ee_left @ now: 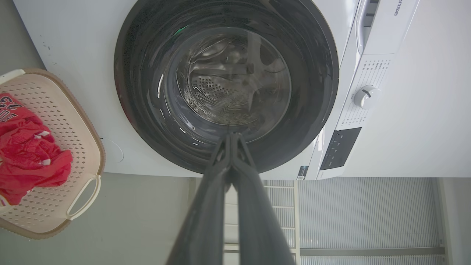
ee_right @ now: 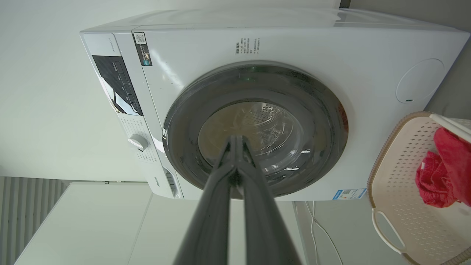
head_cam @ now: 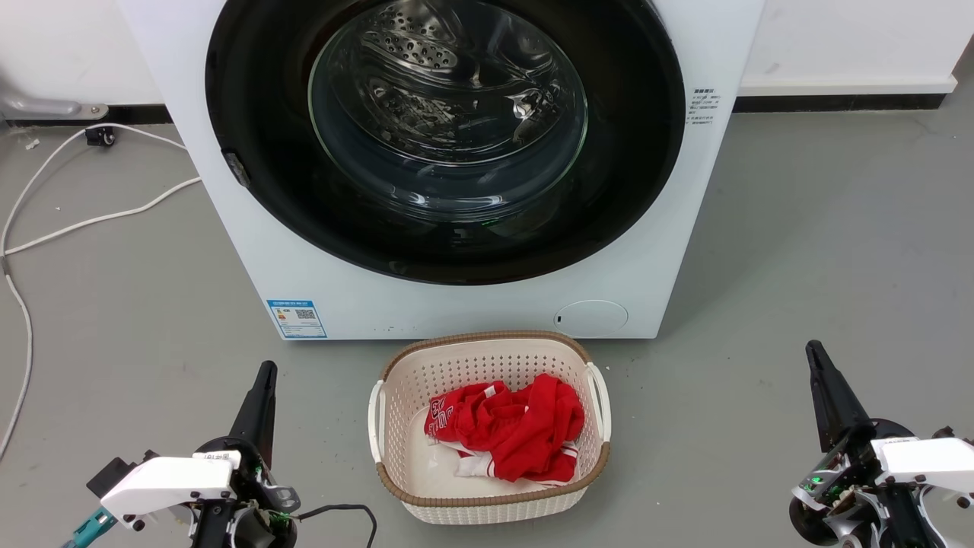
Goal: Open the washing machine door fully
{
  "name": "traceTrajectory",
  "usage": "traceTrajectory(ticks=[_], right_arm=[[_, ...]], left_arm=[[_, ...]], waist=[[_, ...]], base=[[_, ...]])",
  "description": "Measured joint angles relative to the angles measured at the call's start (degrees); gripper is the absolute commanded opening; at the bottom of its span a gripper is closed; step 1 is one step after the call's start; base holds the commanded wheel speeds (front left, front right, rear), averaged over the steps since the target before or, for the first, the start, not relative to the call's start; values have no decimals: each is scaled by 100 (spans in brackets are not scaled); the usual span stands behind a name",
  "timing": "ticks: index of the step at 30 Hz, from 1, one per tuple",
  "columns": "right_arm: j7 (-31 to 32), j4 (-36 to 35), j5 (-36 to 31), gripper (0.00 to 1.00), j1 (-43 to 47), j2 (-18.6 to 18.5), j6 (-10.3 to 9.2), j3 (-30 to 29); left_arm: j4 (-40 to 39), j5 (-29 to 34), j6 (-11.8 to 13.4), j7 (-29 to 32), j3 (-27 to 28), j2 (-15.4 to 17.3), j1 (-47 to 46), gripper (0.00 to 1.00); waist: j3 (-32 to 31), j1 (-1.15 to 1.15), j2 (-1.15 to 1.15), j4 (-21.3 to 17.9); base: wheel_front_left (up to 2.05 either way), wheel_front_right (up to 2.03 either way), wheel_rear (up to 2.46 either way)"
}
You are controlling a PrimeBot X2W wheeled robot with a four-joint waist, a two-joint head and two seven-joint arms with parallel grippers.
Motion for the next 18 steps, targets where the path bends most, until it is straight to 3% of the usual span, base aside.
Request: traceTrajectory(ticks=[12,13,18], right_arm=[[0,0,-1,0,-1,2,0,-2],[0,0,-1,100,-1,2,0,-2],[-49,125,3,100,182,14,-1,24]], left_arm=[[0,0,0,0,1,-1,0,0],[0,0,0,0,1,-1,0,100],[137,-1,8,-33,-62,-24,161,100]], waist=[[0,0,0,0],[0,0,0,0],[0,0,0,0]], base=[[0,0,0],[0,0,0],[0,0,0]])
